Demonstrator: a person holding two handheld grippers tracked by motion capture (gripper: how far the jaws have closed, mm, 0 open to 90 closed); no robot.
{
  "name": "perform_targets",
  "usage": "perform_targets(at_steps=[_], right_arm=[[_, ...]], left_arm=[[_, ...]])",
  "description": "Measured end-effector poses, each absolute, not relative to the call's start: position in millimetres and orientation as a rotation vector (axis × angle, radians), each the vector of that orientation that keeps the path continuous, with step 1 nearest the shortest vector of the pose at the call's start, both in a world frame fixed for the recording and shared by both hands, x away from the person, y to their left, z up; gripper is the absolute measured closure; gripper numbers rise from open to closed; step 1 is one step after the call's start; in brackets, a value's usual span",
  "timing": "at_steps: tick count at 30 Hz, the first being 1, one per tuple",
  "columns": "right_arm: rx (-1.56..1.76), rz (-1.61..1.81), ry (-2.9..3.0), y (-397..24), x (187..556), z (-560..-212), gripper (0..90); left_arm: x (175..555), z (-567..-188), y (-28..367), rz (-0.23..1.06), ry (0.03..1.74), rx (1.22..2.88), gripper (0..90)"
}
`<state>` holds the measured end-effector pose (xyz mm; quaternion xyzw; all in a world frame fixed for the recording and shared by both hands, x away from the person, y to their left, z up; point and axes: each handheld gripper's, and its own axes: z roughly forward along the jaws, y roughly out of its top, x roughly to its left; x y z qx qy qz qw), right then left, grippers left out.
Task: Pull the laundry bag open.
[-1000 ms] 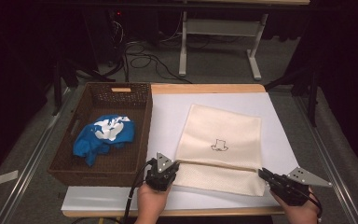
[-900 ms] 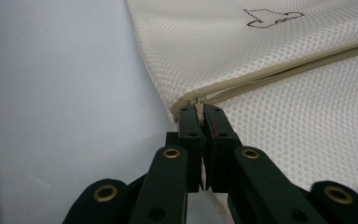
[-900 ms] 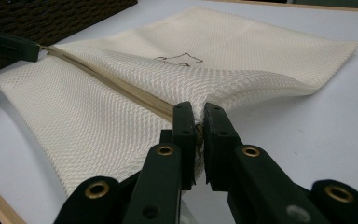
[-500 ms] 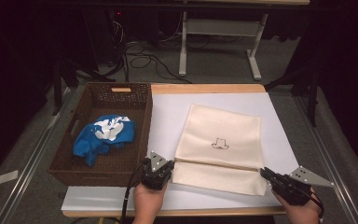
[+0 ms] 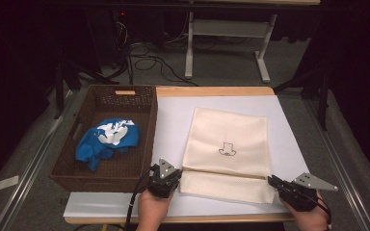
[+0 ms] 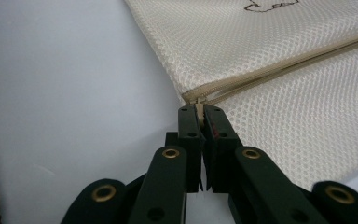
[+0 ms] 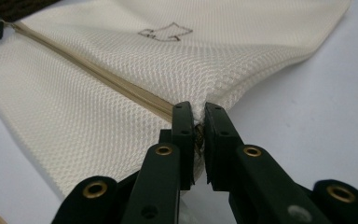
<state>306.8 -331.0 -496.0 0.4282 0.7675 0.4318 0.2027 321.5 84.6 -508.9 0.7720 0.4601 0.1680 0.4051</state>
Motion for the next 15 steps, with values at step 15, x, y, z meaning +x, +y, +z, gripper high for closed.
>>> perform_targets(at_steps=[15], right_arm=[[1.260, 1.132, 2.202, -331.4, 313.1, -509.6, 78.9]], left_arm=[[323.7, -515.6, 83.7, 0.406, 1.163, 1.983, 84.3]])
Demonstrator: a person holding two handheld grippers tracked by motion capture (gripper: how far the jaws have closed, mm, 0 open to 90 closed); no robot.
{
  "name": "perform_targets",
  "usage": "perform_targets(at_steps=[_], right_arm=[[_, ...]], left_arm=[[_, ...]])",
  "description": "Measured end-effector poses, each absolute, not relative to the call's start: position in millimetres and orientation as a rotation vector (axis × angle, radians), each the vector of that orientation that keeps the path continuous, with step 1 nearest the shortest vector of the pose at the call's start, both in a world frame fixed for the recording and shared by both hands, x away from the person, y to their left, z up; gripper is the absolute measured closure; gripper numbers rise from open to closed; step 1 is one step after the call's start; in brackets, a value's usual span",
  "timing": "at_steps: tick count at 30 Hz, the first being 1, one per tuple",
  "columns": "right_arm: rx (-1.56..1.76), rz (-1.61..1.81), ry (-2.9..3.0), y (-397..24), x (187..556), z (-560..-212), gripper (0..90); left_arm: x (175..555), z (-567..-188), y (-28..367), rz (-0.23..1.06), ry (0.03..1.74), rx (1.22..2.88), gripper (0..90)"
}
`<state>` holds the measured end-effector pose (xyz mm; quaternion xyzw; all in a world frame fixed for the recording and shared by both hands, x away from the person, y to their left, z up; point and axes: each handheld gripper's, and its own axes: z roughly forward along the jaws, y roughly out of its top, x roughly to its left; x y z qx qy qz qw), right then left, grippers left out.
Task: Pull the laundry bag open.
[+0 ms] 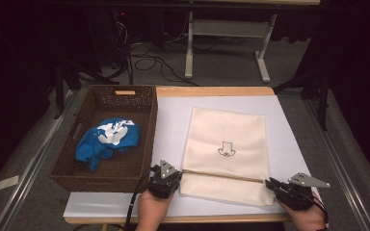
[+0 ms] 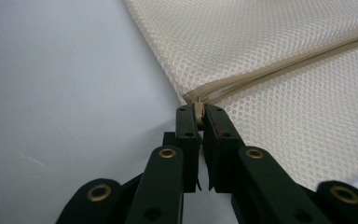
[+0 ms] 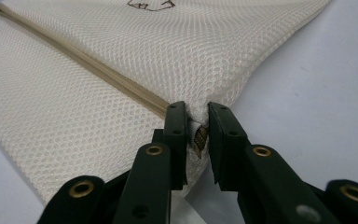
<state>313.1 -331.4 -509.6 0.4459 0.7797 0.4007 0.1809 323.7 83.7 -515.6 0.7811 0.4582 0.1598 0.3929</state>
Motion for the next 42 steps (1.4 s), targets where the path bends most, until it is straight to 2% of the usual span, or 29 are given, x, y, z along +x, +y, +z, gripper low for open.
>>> perform_targets(at_steps=[14, 30, 33, 37, 42], right_arm=[[1.271, 1.177, 2.147, -333.1, 314.4, -503.5, 67.0], [1.362, 1.103, 2.129, -330.3, 363.6, -507.5, 61.6], [1.376, 1.065, 2.170, -329.2, 368.5, -509.9, 65.3], [1.374, 1.022, 2.194, -325.5, 369.1, -510.3, 87.2], [1.346, 1.026, 2.180, -327.5, 362.2, -508.3, 88.8]], left_arm=[[326.3, -516.4, 80.5, 0.420, 1.157, 1.974, 84.5], [326.9, -516.1, 78.7, 0.433, 1.151, 1.973, 85.3], [328.2, -515.3, 78.6, 0.436, 1.151, 1.970, 85.6], [331.7, -514.3, 76.5, 0.446, 1.137, 1.980, 85.7], [338.6, -512.7, 70.6, 0.475, 1.112, 1.992, 85.7]])
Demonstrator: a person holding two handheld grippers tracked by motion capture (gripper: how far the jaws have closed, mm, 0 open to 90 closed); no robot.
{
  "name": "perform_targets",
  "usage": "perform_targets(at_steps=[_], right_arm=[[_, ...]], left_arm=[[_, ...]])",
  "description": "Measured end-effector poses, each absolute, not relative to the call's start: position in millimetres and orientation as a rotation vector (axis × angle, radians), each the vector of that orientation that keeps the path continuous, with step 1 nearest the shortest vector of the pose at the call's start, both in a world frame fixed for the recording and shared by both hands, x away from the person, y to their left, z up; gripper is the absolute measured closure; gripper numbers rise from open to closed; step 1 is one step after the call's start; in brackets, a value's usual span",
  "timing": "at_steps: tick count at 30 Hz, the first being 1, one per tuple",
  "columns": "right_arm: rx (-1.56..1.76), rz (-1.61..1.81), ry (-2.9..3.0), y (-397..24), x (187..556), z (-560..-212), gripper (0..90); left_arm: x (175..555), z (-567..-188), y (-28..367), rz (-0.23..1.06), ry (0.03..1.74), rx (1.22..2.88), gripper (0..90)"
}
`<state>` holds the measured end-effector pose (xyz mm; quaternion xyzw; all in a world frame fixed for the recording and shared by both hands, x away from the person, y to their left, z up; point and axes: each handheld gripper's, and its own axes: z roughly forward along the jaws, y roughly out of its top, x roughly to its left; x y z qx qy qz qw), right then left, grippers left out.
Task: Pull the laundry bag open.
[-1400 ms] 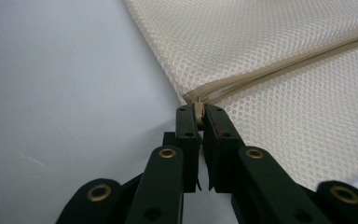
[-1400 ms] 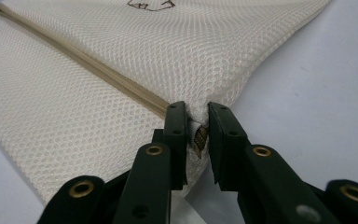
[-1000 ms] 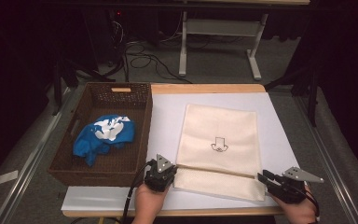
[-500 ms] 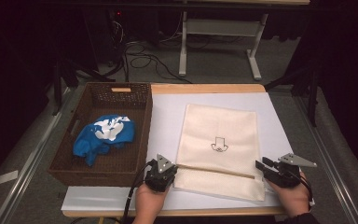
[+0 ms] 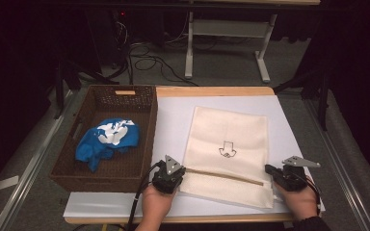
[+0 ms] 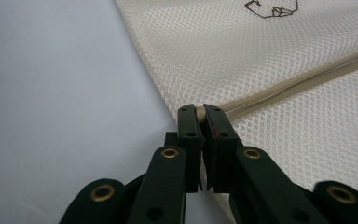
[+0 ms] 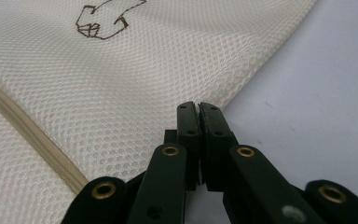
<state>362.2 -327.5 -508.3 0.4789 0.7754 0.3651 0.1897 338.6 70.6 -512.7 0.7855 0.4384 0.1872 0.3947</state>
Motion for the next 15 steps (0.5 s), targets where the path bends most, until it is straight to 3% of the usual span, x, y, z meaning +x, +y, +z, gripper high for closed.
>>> perform_targets(at_steps=[2, 4, 7, 15], right_arm=[[1.346, 1.032, 2.172, -329.7, 356.4, -507.8, 87.4], [1.335, 1.049, 2.167, -330.7, 350.2, -507.2, 82.2], [1.293, 1.078, 2.147, -329.8, 341.9, -503.4, 68.4], [1.187, 1.192, 2.075, -326.2, 326.4, -491.5, 44.1]], left_arm=[[339.3, -513.7, 69.4, 0.465, 1.101, 1.989, 84.4], [338.8, -513.5, 69.2, 0.452, 1.075, 1.976, 74.6], [335.2, -510.2, 69.6, 0.469, 1.058, 1.964, 60.3], [319.4, -495.8, 68.8, 0.556, 1.023, 1.888, 41.5]])
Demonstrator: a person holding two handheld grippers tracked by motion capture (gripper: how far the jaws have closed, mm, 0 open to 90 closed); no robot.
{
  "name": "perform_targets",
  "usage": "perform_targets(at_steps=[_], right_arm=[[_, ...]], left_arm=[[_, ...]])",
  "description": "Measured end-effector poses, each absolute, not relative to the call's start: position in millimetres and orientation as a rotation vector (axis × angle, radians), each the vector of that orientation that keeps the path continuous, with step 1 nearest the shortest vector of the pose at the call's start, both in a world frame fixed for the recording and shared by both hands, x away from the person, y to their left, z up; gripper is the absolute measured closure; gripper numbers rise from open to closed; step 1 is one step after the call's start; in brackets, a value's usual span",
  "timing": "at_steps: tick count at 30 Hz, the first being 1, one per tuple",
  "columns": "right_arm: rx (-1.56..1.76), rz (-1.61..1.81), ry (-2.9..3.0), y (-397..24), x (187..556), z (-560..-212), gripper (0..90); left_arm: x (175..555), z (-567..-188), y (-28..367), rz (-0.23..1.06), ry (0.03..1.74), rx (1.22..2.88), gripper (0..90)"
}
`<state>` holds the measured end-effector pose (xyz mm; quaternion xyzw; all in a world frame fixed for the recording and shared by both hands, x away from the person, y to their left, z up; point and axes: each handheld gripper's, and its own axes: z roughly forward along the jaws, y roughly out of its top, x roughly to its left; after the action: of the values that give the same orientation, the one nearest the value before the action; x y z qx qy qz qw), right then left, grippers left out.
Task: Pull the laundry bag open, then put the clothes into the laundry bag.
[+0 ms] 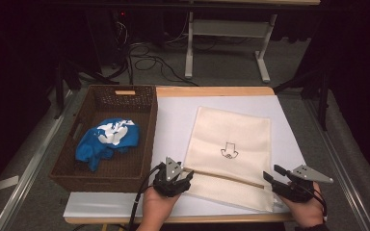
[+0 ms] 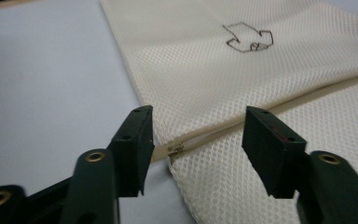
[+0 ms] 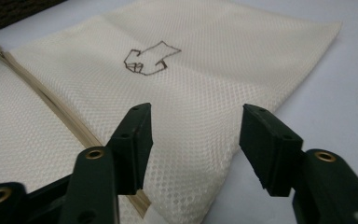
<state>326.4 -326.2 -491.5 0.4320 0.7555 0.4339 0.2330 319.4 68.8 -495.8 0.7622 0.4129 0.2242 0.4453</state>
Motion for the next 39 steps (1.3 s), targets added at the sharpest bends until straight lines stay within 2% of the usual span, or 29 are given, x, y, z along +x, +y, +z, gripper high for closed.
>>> perform_targets(at_steps=[3, 7, 8, 9, 15, 25, 39], right_arm=[[1.121, 1.195, 2.067, -322.5, 322.8, -486.9, 37.1], [1.085, 1.218, 2.057, -311.2, 316.7, -480.8, 21.1], [1.085, 1.218, 2.057, -311.2, 316.7, -480.8, 21.1], [1.066, 1.227, 2.059, -305.3, 315.3, -480.1, 15.2], [1.050, 1.236, 2.064, -299.1, 311.7, -479.7, 6.1], [1.069, 1.262, 2.043, -307.0, 311.0, -476.8, 1.4], [1.080, 1.265, 2.054, -304.7, 312.5, -476.2, 0.5]], left_arm=[[315.9, -491.4, 67.9, 0.555, 1.017, 1.862, 35.2], [314.0, -484.8, 66.3, 0.570, 1.001, 1.851, 30.4], [314.0, -484.8, 66.3, 0.570, 1.001, 1.851, 29.2], [313.9, -481.1, 66.3, 0.570, 0.997, 1.841, 28.1], [311.8, -472.4, 60.9, 0.558, 0.976, 1.835, 19.4], [307.4, -449.8, 64.1, 0.590, 0.946, 1.827, 17.7], [297.7, -420.3, 101.0, 0.648, 0.996, 1.775, 16.7]])
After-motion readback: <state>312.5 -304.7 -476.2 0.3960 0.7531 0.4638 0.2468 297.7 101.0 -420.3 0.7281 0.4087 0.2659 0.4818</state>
